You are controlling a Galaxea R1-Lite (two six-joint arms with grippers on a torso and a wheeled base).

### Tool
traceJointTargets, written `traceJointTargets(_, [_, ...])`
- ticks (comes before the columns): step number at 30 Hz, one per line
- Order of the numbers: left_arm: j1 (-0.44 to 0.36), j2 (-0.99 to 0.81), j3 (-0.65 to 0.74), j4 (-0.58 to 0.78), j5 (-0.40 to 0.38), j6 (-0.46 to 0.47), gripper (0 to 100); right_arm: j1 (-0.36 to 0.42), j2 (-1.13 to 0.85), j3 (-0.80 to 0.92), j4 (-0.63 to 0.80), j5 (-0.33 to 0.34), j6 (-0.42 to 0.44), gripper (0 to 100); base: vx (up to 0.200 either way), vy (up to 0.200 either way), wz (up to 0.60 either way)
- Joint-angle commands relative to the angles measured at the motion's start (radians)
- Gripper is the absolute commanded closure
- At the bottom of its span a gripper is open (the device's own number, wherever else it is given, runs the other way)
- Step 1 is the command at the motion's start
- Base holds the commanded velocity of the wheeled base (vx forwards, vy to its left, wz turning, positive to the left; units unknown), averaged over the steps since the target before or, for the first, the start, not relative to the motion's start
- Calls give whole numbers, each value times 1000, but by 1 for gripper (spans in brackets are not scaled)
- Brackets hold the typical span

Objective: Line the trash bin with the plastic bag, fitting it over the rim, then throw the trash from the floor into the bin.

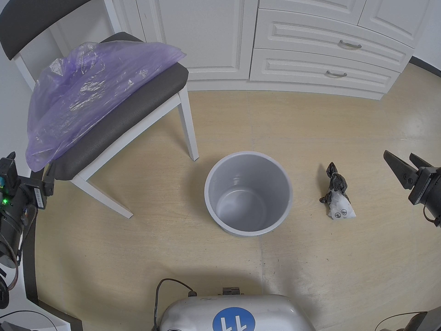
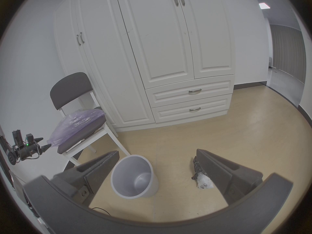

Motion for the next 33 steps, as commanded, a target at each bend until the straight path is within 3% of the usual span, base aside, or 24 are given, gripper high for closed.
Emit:
traceJointTargets(1, [27,-124,-22,24,-1,3,0,-5,-10,-3,-2,1,0,0,0,0,0])
traceJointTargets(9, [135,-131,-16,19,-9,26,0,-3,-40,1,9,1,-6,0,0,0,0])
traceJointTargets(33, [128,-49,-18,13,-11,35,0,-2,-40,7,9,13,-9,0,0,0,0])
